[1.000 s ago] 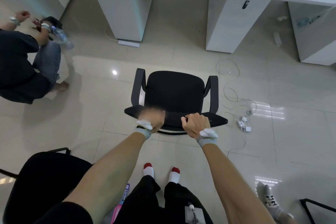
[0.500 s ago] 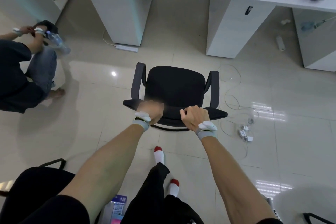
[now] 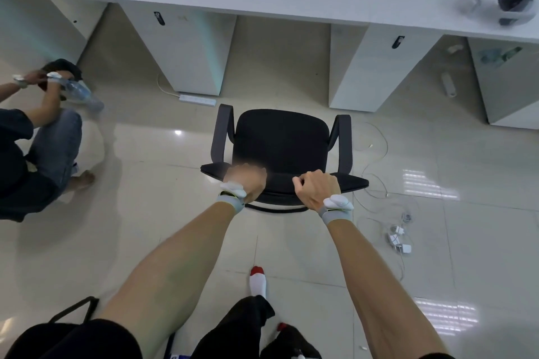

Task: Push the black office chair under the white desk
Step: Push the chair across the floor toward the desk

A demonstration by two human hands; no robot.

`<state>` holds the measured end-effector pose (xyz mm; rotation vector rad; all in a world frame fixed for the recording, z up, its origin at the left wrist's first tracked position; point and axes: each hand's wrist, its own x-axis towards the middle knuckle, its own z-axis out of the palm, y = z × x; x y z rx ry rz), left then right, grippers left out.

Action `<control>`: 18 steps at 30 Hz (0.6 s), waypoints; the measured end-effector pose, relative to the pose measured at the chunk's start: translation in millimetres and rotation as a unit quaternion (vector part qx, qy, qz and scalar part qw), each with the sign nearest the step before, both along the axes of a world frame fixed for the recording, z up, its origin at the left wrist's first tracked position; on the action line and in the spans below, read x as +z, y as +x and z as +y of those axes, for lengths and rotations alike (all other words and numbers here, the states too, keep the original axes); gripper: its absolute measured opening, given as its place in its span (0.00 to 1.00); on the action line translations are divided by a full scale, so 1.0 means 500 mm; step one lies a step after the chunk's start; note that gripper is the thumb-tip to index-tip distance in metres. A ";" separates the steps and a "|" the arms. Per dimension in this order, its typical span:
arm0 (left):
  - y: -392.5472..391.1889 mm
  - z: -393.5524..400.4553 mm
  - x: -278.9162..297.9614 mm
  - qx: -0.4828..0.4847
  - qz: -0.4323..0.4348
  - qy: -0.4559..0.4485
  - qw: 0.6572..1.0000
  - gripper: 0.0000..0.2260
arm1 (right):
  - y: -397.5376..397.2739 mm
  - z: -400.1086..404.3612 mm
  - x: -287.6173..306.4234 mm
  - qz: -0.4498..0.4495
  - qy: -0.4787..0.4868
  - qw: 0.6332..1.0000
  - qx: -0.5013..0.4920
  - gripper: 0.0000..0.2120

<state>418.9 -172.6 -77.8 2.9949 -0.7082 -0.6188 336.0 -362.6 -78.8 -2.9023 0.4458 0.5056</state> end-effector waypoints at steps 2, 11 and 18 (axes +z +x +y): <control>0.030 -0.008 0.002 0.000 0.000 0.005 1.000 0.25 | 0.027 -0.007 0.001 -0.002 -0.001 1.000 -0.003 0.25; 0.185 -0.061 0.000 0.000 -0.004 0.002 1.000 0.25 | 0.181 -0.061 -0.003 -0.019 -0.005 1.000 0.001 0.25; 0.322 -0.117 -0.003 0.003 -0.011 0.005 1.000 0.25 | 0.316 -0.113 -0.004 -0.027 -0.006 1.000 0.006 0.25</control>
